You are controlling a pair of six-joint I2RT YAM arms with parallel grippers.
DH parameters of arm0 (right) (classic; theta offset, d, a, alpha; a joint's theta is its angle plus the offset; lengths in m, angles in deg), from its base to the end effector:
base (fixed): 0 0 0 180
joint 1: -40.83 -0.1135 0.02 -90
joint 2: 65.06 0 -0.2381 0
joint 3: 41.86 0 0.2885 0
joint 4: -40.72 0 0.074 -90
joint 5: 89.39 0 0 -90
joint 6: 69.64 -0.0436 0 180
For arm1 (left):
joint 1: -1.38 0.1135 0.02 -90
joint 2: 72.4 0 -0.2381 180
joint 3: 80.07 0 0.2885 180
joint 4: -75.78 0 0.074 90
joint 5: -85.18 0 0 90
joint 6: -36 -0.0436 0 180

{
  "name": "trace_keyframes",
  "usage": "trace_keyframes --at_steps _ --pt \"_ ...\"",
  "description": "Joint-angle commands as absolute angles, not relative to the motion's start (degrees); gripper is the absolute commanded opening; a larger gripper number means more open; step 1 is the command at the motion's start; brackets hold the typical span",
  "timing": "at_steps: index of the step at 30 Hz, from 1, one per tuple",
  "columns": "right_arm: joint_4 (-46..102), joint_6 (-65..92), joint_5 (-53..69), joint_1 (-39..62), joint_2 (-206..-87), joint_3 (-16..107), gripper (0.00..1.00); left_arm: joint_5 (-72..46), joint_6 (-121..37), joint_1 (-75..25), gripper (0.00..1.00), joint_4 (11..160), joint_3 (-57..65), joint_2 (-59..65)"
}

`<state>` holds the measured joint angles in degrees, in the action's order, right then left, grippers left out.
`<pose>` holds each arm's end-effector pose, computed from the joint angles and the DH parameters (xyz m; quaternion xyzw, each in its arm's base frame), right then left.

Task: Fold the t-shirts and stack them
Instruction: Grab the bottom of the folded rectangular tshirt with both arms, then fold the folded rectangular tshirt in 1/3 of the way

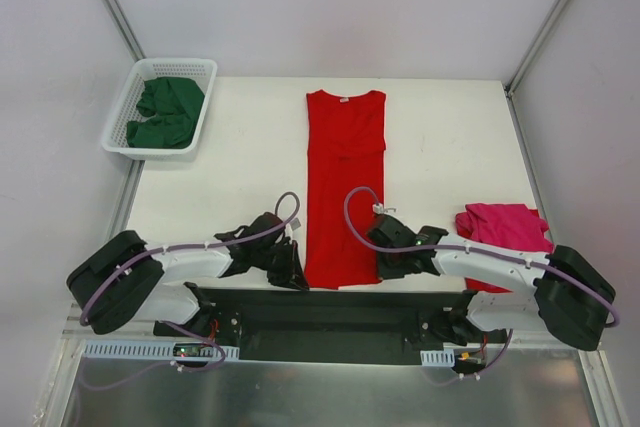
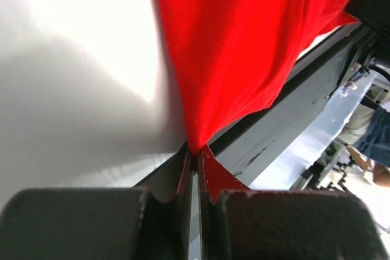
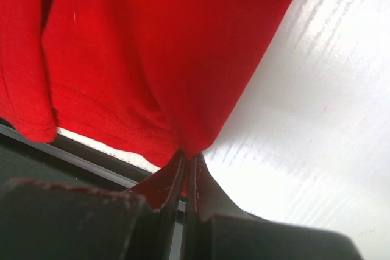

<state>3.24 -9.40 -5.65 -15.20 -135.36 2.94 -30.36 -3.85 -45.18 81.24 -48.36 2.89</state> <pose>0.1456 0.2075 0.1089 -0.2082 0.9484 0.1199 0.2070 0.1533 -0.1892 0.0593 0.0487 0.9156 -0.3926 0.0720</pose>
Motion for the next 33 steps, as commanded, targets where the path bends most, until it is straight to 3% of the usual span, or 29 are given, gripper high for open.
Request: trace_keyframes --at_steps 1,33 --pt "-3.0 -9.5 -8.2 -16.3 -131.3 3.6 0.01 -21.1 -7.1 -46.2 0.0 93.8 -51.4 -0.1" --pt "-3.8 -14.5 -11.3 -25.4 -131.5 4.8 0.01 -22.0 -5.0 -50.0 0.0 100.5 -51.2 -16.6"
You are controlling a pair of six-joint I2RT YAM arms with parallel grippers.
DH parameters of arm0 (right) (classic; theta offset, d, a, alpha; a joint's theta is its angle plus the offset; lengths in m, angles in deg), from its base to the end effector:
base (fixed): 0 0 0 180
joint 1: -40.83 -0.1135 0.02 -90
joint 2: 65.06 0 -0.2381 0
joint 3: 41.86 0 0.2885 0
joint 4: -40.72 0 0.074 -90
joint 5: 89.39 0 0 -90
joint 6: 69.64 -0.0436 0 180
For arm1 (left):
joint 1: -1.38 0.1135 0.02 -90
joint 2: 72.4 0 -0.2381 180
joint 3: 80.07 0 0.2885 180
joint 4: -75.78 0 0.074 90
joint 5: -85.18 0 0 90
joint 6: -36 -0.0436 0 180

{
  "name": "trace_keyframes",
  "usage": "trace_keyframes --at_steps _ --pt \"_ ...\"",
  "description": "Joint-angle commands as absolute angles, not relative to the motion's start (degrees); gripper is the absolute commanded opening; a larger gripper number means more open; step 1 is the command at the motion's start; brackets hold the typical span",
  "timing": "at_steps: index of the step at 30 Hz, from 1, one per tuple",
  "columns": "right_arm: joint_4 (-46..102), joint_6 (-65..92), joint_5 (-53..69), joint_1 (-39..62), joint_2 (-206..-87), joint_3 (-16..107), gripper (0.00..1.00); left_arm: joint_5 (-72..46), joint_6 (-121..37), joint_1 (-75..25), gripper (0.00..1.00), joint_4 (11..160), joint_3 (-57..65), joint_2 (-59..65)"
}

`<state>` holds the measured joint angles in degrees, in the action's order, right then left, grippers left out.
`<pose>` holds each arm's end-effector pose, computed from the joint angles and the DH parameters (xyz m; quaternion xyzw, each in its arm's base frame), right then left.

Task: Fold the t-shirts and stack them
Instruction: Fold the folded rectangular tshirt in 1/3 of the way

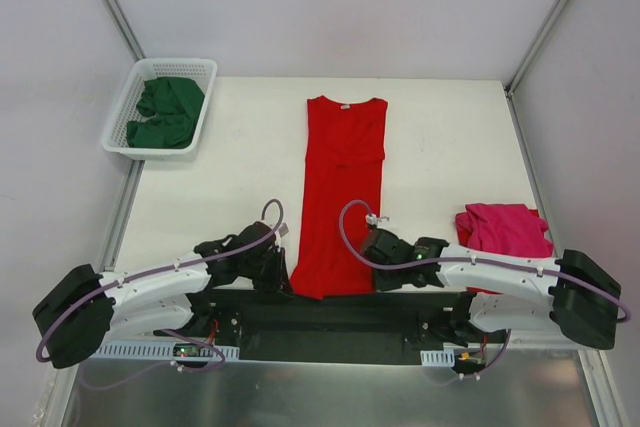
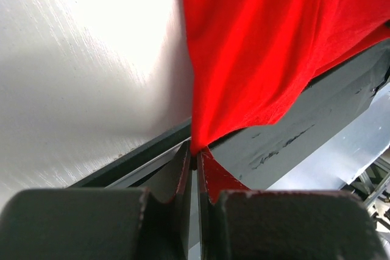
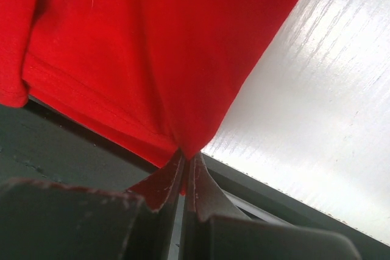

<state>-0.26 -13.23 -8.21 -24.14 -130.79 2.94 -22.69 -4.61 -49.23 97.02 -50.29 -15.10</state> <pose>0.1104 0.2207 0.1242 -0.2436 0.9362 0.1347 0.2144 0.1314 -0.1811 0.0937 0.0645 0.9239 -0.3599 0.1123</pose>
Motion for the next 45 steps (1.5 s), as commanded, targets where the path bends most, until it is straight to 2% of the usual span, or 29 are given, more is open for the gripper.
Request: trace_keyframes --at_steps 1,23,35,45 --pt "-3.9 -14.6 -11.8 -25.7 -131.6 5.1 0.01 -22.1 -5.0 -50.4 0.0 100.5 -51.2 -16.7" --pt "-8.0 -16.1 -13.6 -29.7 -131.9 8.7 0.01 -20.7 -3.9 -60.1 0.0 100.6 -43.0 -11.4" --pt "-10.0 -18.5 -14.7 -33.6 -131.5 9.7 0.01 -21.6 -3.1 -62.6 0.0 101.1 -40.8 -13.2" --pt "-12.7 -21.3 -16.0 -37.7 -130.9 10.7 0.01 -18.6 -0.1 -68.6 0.0 102.6 -39.4 -13.4"
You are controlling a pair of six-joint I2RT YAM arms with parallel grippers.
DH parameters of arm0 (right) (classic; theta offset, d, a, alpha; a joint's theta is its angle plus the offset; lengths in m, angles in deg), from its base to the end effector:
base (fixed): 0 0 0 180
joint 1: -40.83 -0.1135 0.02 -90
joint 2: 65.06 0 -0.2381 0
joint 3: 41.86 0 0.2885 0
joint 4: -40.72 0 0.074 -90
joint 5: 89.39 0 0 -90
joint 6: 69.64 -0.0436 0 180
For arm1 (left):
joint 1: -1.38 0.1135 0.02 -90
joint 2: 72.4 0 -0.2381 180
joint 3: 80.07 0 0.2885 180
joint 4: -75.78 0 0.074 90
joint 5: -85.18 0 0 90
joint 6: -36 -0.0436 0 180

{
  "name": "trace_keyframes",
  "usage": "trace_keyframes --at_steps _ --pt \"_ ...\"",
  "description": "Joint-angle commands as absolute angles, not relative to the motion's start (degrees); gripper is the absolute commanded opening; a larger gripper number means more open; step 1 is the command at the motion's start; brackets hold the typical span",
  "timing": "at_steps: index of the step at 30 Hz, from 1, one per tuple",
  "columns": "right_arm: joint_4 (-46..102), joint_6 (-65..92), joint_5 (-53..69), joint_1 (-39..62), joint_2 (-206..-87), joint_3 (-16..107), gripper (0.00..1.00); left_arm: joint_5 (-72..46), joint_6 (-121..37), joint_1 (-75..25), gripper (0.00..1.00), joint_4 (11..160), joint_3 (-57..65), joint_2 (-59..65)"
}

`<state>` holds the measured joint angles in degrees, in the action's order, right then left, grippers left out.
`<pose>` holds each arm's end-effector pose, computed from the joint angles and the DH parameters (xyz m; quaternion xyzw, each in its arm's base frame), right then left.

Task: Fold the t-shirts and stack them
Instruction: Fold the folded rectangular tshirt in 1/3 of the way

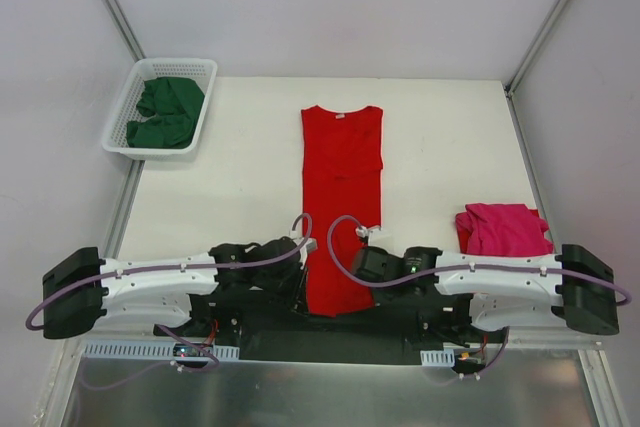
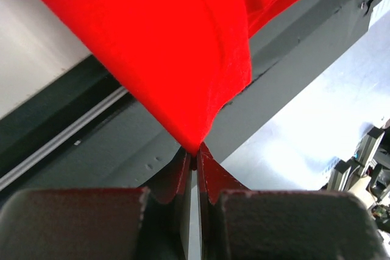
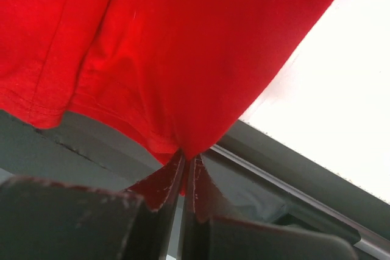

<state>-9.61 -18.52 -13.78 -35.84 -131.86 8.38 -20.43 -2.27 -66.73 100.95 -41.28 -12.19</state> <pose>0.0678 0.2392 0.1432 -0.2910 0.9278 0.1027 0.2098 0.0823 -0.2363 0.1305 0.1808 0.9040 -0.3803 0.0745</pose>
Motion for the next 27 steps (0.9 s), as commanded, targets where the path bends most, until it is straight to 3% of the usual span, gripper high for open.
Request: trace_keyframes --at_steps 1,27 --pt "-13.2 -21.6 -16.3 -38.0 -130.8 10.7 0.01 -18.4 0.1 -69.3 0.0 102.8 -39.6 -13.7" --pt "-23.1 -20.9 -29.4 -39.8 -129.7 19.2 0.01 -3.0 -9.1 -68.8 0.0 120.2 -22.8 -11.5"
